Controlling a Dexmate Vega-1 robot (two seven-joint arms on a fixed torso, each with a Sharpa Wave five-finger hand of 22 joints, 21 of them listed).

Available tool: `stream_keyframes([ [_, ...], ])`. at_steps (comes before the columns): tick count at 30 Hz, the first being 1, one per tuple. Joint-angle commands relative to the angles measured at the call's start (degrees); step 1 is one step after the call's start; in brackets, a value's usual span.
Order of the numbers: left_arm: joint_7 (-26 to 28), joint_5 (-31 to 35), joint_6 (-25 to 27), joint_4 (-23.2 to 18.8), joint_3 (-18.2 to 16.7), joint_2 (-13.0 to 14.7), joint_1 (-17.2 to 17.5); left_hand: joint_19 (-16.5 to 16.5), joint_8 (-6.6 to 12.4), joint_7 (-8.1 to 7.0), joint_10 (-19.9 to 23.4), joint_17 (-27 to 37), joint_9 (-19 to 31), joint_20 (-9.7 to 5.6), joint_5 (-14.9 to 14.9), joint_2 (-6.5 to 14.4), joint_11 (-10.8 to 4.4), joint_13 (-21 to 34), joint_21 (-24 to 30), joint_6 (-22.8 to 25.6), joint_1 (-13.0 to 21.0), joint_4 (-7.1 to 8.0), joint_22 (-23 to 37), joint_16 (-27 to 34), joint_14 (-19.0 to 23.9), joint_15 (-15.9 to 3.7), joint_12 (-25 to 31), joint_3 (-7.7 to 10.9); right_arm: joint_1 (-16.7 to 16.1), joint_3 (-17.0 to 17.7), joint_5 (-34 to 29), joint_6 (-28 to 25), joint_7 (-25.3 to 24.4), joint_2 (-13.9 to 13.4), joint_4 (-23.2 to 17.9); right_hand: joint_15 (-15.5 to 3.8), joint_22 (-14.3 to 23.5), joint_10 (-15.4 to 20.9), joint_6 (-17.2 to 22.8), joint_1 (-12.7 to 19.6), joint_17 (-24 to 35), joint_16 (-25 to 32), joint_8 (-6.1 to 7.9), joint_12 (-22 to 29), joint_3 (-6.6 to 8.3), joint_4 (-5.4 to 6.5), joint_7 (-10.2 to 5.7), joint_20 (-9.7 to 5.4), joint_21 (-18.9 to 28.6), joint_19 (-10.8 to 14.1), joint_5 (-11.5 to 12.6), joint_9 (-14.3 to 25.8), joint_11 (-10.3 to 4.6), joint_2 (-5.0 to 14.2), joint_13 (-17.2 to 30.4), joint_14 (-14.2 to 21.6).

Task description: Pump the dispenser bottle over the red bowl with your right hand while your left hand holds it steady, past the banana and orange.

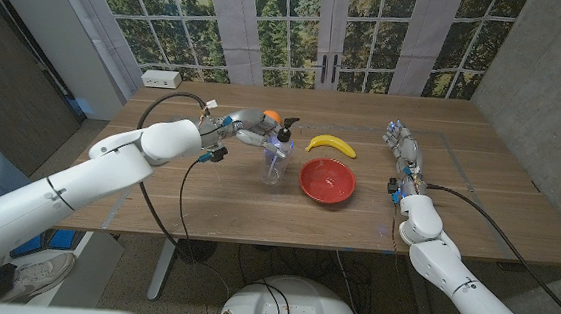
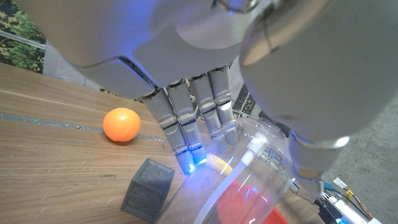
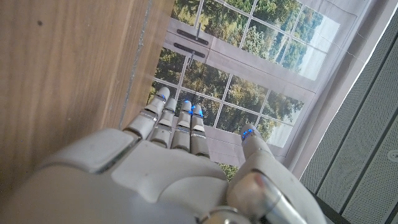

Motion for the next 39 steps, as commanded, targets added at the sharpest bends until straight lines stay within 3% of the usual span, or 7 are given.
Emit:
stream_keyframes([
  [1,-7.8,3.7,6.4,-1.3,5.4,-0.4,-9.0,0.0,-0.06,-3.26,9.0,0.9,0.2,-6.21,0.2,18.2,-8.65,6.1,0.5,5.1,17.5,-2.78,0.1,0.2,7.8,-15.13,0.1,5.79,-1.1,0.4,-0.5,2.0,0.1,0.1,-0.1,-0.06,0.2,0.6,0.3,-0.5,0.2,-0.2,0.05,0.0,0.17,-0.37,0.13,0.41,0.1,0.1,0.5,0.1,-0.09,0.13,0.0,0.4],
  [16,-16.6,10.9,12.9,-1.7,12.6,-3.0,-18.6,-0.2,-0.23,-3.37,9.0,0.8,0.2,-6.23,0.2,18.3,-8.64,6.3,0.9,5.0,17.6,-2.74,0.1,0.1,7.8,-15.13,0.0,5.67,-2.1,0.9,-1.2,5.2,0.8,0.2,0.2,0.01,0.2,0.8,0.4,-0.5,0.2,-0.3,0.05,0.1,0.17,-0.44,0.08,0.46,0.0,0.1,0.5,0.1,-0.06,0.13,0.0,0.4],
  [28,-22.7,15.4,16.6,-0.7,17.2,-5.7,-24.1,-0.5,-0.37,-3.46,9.0,0.8,0.3,-6.14,0.2,18.3,-8.68,6.4,1.3,5.0,17.8,-2.74,0.0,0.0,7.7,-15.13,-0.2,5.53,-3.4,1.4,-4.2,5.1,-0.6,-0.8,-2.3,-0.02,0.2,0.8,0.3,-0.5,0.3,-0.3,0.02,0.1,0.17,-0.5,-0.01,0.46,0.1,0.1,0.5,0.1,-0.19,0.11,0.0,0.5],
  [39,-23.9,17.2,17.4,-0.1,18.5,-6.9,-25.4,-0.6,-0.56,-3.31,8.9,0.8,0.3,-6.08,0.3,18.4,-8.69,6.5,1.6,4.9,17.9,-2.73,0.0,-0.1,7.6,-15.13,-0.3,5.45,-4.6,1.9,-6.9,3.4,-2.6,-1.7,-4.6,0.04,0.2,0.9,0.4,-0.4,0.3,-0.4,0.04,0.1,0.18,-0.59,0.03,0.48,0.1,0.1,0.5,0.1,-0.17,0.09,0.0,0.5],
])
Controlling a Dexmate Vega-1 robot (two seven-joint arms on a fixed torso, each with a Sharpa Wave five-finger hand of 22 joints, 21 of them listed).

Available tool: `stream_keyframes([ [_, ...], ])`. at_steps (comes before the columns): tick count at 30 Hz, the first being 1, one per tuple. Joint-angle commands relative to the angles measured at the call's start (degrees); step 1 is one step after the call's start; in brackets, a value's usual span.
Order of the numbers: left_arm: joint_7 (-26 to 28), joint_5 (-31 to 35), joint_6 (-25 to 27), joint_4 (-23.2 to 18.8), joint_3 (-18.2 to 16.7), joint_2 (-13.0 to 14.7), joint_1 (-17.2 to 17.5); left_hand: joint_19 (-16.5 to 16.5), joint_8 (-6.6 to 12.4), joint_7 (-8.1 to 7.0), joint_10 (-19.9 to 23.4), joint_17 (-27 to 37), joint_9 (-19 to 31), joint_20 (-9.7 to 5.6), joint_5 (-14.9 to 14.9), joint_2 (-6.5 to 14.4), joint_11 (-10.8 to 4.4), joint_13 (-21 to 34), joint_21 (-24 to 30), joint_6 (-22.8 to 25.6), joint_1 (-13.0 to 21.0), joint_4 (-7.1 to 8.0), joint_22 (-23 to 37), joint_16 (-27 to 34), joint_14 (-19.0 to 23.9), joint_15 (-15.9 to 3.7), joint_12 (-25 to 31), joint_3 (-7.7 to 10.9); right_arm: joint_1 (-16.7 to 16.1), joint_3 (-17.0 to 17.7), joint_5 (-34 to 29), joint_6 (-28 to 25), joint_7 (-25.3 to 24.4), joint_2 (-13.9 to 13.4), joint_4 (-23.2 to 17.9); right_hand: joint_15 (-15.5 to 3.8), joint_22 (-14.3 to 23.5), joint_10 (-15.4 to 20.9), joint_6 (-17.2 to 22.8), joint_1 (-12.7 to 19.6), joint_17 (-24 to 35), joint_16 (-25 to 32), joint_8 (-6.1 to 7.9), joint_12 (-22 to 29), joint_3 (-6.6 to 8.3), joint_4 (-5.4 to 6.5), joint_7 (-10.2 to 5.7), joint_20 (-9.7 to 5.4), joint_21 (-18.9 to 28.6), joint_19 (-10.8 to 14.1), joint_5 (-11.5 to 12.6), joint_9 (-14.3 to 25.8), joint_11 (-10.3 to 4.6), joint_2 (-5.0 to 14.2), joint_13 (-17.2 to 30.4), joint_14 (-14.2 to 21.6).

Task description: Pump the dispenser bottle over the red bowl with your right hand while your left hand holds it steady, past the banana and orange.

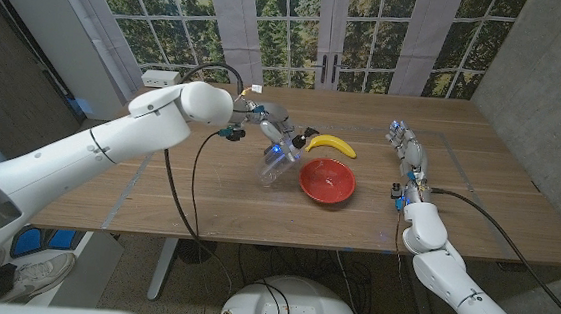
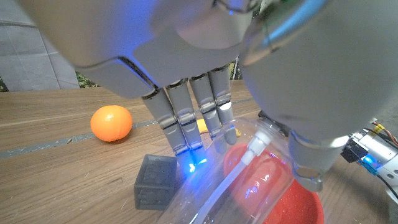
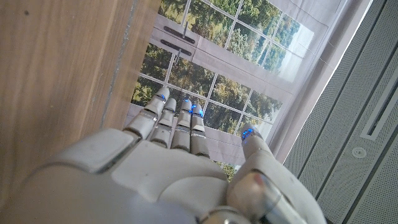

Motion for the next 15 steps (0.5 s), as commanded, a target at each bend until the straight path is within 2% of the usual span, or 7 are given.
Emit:
stream_keyframes([
  [1,-2.9,2.6,1.8,0.9,2.5,-1.7,-2.8,0.0,0.25,-3.31,8.9,0.8,0.3,-6.1,0.5,18.2,-8.68,6.3,0.2,4.9,18.1,-2.73,0.2,0.4,7.6,-15.13,0.4,5.44,-1.2,0.5,-3.2,-1.5,-2.1,-1.0,-2.4,-0.03,0.2,0.4,0.4,-0.4,0.3,0.0,0.05,0.1,-0.06,-0.36,-0.09,0.29,0.1,0.3,0.5,0.1,-0.09,0.08,0.1,0.5],
  [15,-2.7,2.5,0.6,1.9,2.2,-2.2,-2.7,-0.1,0.18,-3.32,8.9,0.8,0.4,-6.1,0.6,18.3,-8.67,6.4,0.5,5.0,18.2,-2.65,0.2,0.3,7.6,-15.12,0.2,5.39,-1.7,0.8,-8.0,-3.4,-5.3,-1.6,-5.4,0.12,0.2,0.4,0.5,-0.4,0.3,-0.1,0.07,0.1,-0.05,-0.46,-0.26,0.35,0.0,0.3,0.5,0.1,-0.09,0.07,0.1,0.5],
])
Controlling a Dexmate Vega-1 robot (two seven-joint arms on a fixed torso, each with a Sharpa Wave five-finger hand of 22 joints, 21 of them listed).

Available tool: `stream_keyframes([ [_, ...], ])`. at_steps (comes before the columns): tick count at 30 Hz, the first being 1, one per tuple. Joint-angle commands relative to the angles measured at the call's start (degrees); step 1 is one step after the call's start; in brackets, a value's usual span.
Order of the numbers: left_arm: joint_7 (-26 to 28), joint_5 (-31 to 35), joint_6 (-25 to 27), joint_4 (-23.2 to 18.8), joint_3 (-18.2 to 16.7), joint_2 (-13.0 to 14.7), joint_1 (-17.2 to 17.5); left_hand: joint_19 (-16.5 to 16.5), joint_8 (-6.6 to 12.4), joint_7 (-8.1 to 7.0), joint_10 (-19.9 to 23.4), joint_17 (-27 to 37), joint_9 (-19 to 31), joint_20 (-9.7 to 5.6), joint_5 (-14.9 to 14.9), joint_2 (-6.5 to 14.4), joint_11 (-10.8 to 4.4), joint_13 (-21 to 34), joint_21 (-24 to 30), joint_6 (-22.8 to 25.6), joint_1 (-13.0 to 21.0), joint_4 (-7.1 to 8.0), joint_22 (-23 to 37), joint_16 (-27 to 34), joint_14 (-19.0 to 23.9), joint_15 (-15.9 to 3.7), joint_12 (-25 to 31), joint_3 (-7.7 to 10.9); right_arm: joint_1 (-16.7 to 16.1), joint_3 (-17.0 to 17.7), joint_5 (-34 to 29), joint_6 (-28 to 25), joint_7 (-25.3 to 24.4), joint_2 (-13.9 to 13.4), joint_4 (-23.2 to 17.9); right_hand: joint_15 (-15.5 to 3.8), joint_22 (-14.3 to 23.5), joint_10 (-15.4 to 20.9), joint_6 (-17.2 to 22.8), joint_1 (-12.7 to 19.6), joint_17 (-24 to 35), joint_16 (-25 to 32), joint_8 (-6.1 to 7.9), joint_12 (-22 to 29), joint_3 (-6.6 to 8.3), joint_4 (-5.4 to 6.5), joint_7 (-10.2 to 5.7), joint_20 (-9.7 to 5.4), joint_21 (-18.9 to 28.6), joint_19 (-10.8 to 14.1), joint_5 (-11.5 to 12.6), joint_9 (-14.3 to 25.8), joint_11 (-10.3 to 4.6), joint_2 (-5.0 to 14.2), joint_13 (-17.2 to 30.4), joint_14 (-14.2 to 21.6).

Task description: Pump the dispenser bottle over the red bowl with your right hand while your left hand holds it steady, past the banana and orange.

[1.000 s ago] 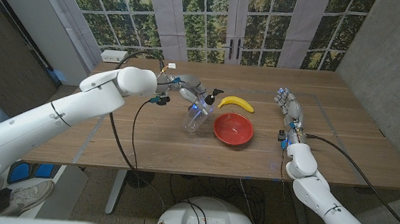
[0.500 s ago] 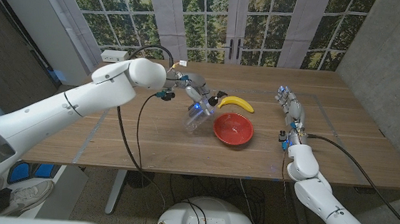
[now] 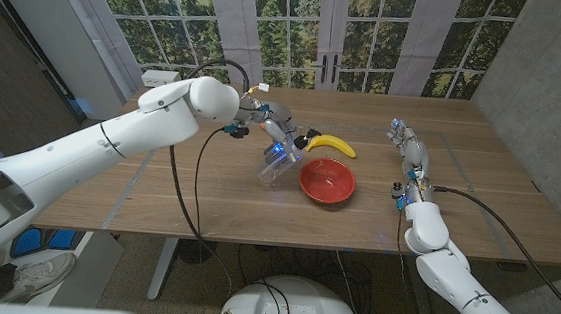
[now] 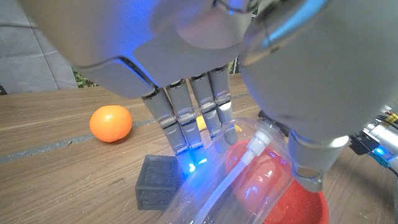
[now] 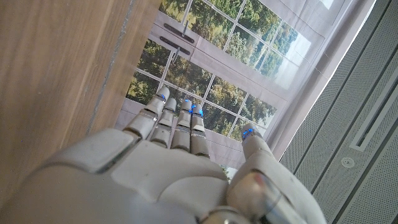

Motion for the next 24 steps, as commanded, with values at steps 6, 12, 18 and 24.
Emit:
stream_keyframes([
  [6,-0.3,0.0,-1.2,1.7,0.2,-1.0,-0.4,-0.2,0.12,-3.41,9.0,0.8,0.1,-6.15,0.3,18.3,-8.67,6.4,0.7,4.9,18.2,-2.64,0.1,0.3,7.6,-15.12,0.1,5.35,-0.8,0.4,-8.1,-2.6,-4.3,-1.4,-5.1,0.03,0.2,0.3,0.5,-0.4,0.3,-0.1,0.07,0.1,0.19,-0.23,-0.22,0.31,0.1,0.3,0.5,0.1,-0.29,0.1,0.1,0.5],
  [12,0.0,0.1,-1.6,2.0,0.2,-1.1,-0.4,-0.3,0.04,-3.35,9.0,0.8,0.1,-6.11,0.4,18.3,-8.66,6.5,0.9,4.9,18.2,-2.62,0.1,0.3,7.6,-15.12,0.0,5.3,-0.8,0.2,-10.7,-3.1,-5.1,-1.7,-6.6,-0.03,0.2,0.4,0.6,-0.5,0.3,-0.1,0.09,0.1,0.17,-0.18,-0.44,0.46,0.0,0.3,0.5,0.1,-0.29,0.13,0.1,0.6],
  [18,0.7,-0.4,-2.5,2.8,-0.3,-1.4,-0.1,-0.3,0.01,-3.44,9.0,0.8,0.1,-6.13,0.4,18.4,-8.67,6.6,1.0,4.9,18.2,-2.61,0.1,0.3,7.6,-15.11,0.0,5.28,-0.6,-0.3,-13.0,-3.4,-5.7,-1.7,-7.8,-0.15,0.2,0.5,0.6,-0.5,0.3,-0.1,0.09,0.1,0.14,-0.14,-0.47,0.46,0.1,0.4,0.5,0.1,-0.22,0.15,0.1,0.6],
  [24,0.4,-0.6,-3.2,3.6,-0.2,-1.6,-0.4,-0.4,-0.04,-3.34,9.0,0.8,0.1,-6.13,0.4,18.4,-8.67,6.6,1.2,5.0,18.2,-2.61,0.1,0.3,7.6,-15.11,-0.1,5.25,-0.3,-0.7,-15.9,-4.1,-6.2,-2.0,-9.0,-0.24,0.2,0.6,0.7,-0.6,0.4,-0.1,0.1,0.1,0.12,-0.11,-0.48,0.44,0.1,0.4,0.5,0.1,-0.21,0.16,0.1,0.7],
])
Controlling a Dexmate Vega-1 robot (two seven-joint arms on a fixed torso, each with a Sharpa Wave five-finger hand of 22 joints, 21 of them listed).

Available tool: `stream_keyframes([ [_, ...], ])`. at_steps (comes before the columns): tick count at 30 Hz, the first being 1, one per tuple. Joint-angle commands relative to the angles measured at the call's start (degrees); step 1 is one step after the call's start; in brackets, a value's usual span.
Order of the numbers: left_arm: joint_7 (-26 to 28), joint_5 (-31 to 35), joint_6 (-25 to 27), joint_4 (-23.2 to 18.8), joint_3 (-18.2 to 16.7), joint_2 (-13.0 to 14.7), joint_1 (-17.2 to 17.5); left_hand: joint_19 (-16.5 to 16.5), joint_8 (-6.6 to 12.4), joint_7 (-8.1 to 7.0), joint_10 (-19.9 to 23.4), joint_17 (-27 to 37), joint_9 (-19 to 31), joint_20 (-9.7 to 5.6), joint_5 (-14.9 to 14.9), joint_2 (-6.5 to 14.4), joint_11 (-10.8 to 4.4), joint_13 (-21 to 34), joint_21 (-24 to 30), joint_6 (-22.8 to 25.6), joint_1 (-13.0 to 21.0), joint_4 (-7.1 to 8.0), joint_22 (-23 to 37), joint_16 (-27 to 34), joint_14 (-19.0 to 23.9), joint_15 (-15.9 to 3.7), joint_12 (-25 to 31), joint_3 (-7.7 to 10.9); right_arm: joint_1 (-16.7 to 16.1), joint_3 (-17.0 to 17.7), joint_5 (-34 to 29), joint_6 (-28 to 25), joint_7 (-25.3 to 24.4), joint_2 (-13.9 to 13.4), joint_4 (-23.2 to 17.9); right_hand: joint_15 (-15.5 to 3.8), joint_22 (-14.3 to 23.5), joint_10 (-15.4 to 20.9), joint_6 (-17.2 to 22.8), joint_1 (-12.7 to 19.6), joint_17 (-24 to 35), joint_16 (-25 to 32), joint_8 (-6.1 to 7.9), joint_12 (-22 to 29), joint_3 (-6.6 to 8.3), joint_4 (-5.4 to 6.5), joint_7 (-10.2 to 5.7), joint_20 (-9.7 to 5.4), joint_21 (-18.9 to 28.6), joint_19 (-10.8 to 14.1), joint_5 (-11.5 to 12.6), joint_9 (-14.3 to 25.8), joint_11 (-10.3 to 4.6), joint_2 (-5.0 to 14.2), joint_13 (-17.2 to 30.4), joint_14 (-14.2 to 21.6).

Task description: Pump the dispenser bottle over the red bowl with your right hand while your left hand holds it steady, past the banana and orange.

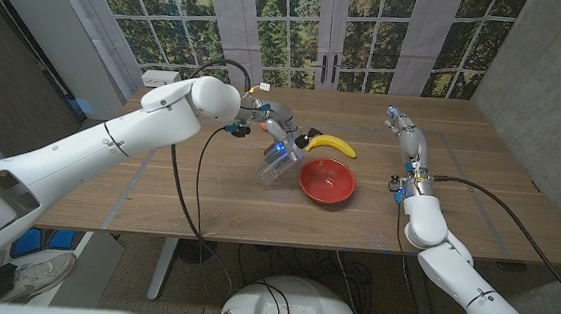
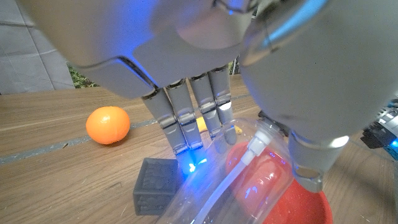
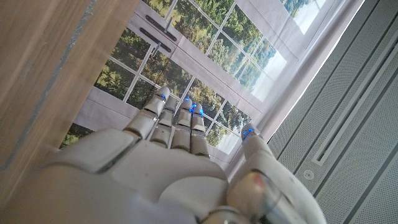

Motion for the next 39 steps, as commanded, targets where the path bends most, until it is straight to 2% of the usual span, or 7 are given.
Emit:
stream_keyframes([
  [1,0.2,-0.3,-1.2,2.7,-0.3,-1.1,-0.2,-0.3,0.35,-3.33,9.0,0.8,0.2,-6.23,0.4,18.5,-8.67,6.6,0.3,5.0,18.1,-2.61,0.1,0.2,7.6,-15.11,0.0,5.24,0.4,-0.7,-12.2,-2.9,-3.9,-0.6,-2.8,0.04,0.2,0.4,0.3,-0.2,0.4,-0.1,0.08,0.1,0.11,-0.11,-0.15,0.46,0.1,0.3,0.5,0.1,-0.06,0.55,0.1,0.5],
  [22,0.8,-1.1,-2.7,3.8,-0.7,-1.6,0.1,-0.5,0.17,-3.33,9.1,0.8,0.3,-6.26,0.5,18.6,-8.65,6.8,0.9,5.0,18.1,-2.57,0.0,0.1,7.8,-15.11,-0.3,5.14,0.9,-2.0,-16.5,-5.0,-4.0,-1.3,-5.6,-0.08,0.2,0.5,0.5,-0.3,0.4,-0.1,0.11,0.1,0.05,-0.13,-0.44,0.44,0.1,0.6,0.5,0.1,-0.16,0.47,0.0,0.7],
  [27,0.6,-1.1,-2.8,4.1,-0.5,-1.7,-0.1,-0.5,0.17,-3.29,9.1,0.8,0.3,-6.26,0.5,18.6,-8.66,6.8,1.0,5.1,18.1,-2.58,0.0,0.1,7.8,-15.11,-0.3,5.12,0.8,-2.3,-18.4,-7.0,-4.4,-1.8,-7.1,-0.22,0.2,0.6,0.8,-0.3,0.4,-0.1,0.21,0.1,0.03,-0.15,0.06,0.44,0.1,0.6,0.5,0.1,-0.37,0.42,0.0,0.8],
  [29,1.0,-1.2,-3.0,4.1,-0.7,-1.7,0.2,-0.6,0.14,-3.26,9.2,0.8,0.3,-6.28,0.5,18.5,-8.67,6.9,1.1,5.0,18.2,-2.59,0.0,0.1,7.8,-15.12,-0.3,5.11,1.1,-2.6,-17.9,-6.0,-4.1,-1.7,-6.4,-0.31,0.2,0.7,1.1,-0.4,0.4,-0.1,0.29,0.1,0.01,-0.16,0.62,0.45,0.1,0.6,0.5,0.1,-0.06,0.41,0.0,0.9],
  [36,0.7,-1.0,-3.0,3.9,-0.5,-1.8,0.0,-0.6,0.1,-3.35,9.2,0.8,0.3,-6.29,0.5,18.6,-8.68,6.9,1.2,5.1,18.2,-2.6,-0.1,0.1,7.8,-15.11,-0.3,5.09,1.1,-3.3,-20.3,-8.6,-4.1,-2.4,-8.3,-0.25,0.2,0.9,1.3,-0.4,0.4,-0.1,0.34,0.2,-0.01,-0.18,0.53,0.43,0.1,0.6,0.5,0.1,-0.04,0.4,0.0,1.0],
  [39,0.8,-1.0,-2.8,3.7,-0.5,-1.8,0.1,-0.6,0.07,-3.3,9.2,0.8,0.3,-6.27,0.5,18.6,-8.68,6.9,1.3,5.1,18.2,-2.59,-0.1,0.1,7.8,-15.11,-0.3,5.08,1.3,-3.7,-19.5,-7.7,-2.7,-3.1,-8.3,-0.32,0.2,0.9,1.3,-0.4,0.4,-0.1,0.34,0.2,-0.01,-0.2,0.52,0.44,0.1,0.6,0.5,0.1,-0.03,0.4,0.0,1.0],
])
